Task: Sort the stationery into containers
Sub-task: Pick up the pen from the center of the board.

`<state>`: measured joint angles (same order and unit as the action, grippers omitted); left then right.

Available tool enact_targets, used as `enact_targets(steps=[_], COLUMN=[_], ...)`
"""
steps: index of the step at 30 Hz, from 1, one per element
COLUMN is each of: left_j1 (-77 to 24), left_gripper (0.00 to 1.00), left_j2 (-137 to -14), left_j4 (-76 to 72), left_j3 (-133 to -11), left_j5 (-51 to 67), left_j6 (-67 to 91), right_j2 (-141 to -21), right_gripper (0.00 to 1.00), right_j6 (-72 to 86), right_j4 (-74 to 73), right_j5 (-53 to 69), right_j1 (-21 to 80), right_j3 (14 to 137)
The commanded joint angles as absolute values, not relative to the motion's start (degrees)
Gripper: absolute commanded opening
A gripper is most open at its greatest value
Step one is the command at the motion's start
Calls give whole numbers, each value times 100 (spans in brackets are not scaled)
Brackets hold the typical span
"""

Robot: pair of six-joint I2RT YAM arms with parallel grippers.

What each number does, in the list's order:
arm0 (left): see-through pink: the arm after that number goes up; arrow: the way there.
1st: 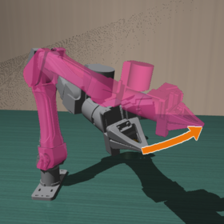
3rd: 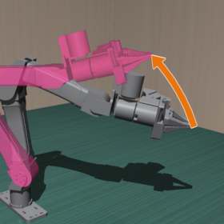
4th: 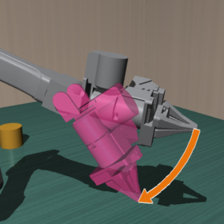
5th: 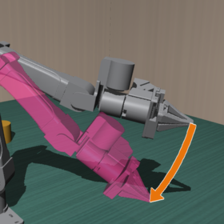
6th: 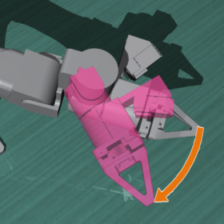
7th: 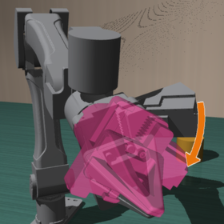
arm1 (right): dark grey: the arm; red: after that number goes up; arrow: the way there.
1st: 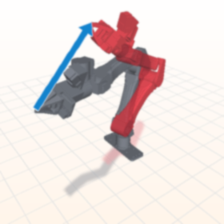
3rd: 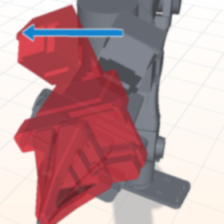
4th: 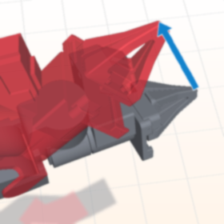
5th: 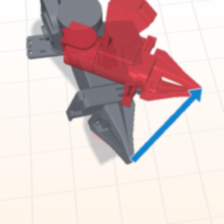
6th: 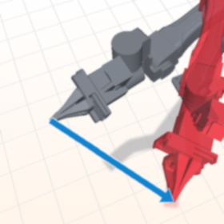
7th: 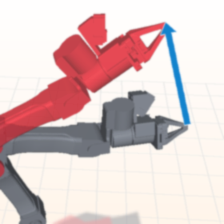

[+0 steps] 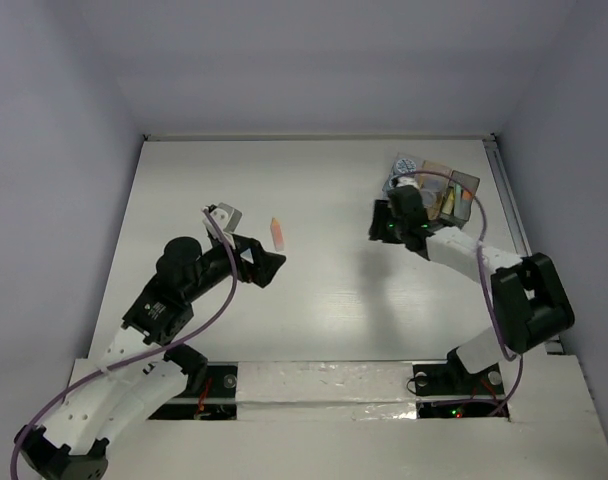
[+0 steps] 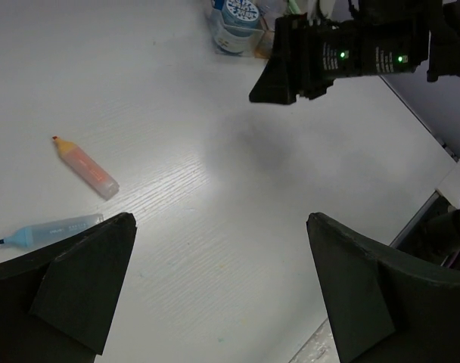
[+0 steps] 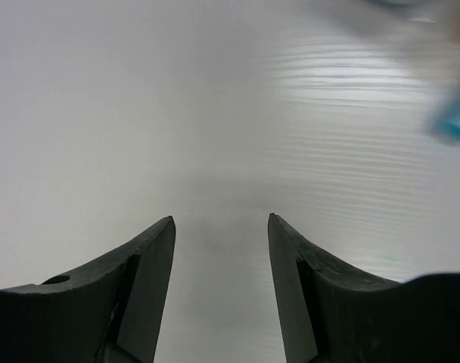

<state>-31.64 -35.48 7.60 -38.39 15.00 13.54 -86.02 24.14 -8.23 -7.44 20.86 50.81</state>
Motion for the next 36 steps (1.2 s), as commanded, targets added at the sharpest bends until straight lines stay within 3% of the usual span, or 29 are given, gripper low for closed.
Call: enact_targets(steps=[1,9,13,22,27,36], left_j1=[-3085,-2822,-2760,-2593,-2541,-2540], left_gripper=[95,95,95,97,97,97], left_j2=[-3411,-2593,-2373,-2224,-2241,-2241], left_j4=[580,589,492,466,448,431], left_j3=[-4157,-4245,-4245,-4184,-4166,-4148], left_j5=[1258,-78,-299,-457,-396,-334], left_j6=[1327,1423,1459,1441,1450,1433], right_j2=[-9103,-10422,-11441,-13550,-14044,-14291], right_gripper=[58,58,67,71,71,62], right_j6=[1891,626,159,-720,-861,-1011], right_j4=[-290,-395,-815,-2625,-2935,-3050], right_j5=[-221,1554,1740,924,441,-272], right_j1=[3092,4209,4526,5273,5466,5678], right_j3=[5885,7627,8769,11878,12541,12446])
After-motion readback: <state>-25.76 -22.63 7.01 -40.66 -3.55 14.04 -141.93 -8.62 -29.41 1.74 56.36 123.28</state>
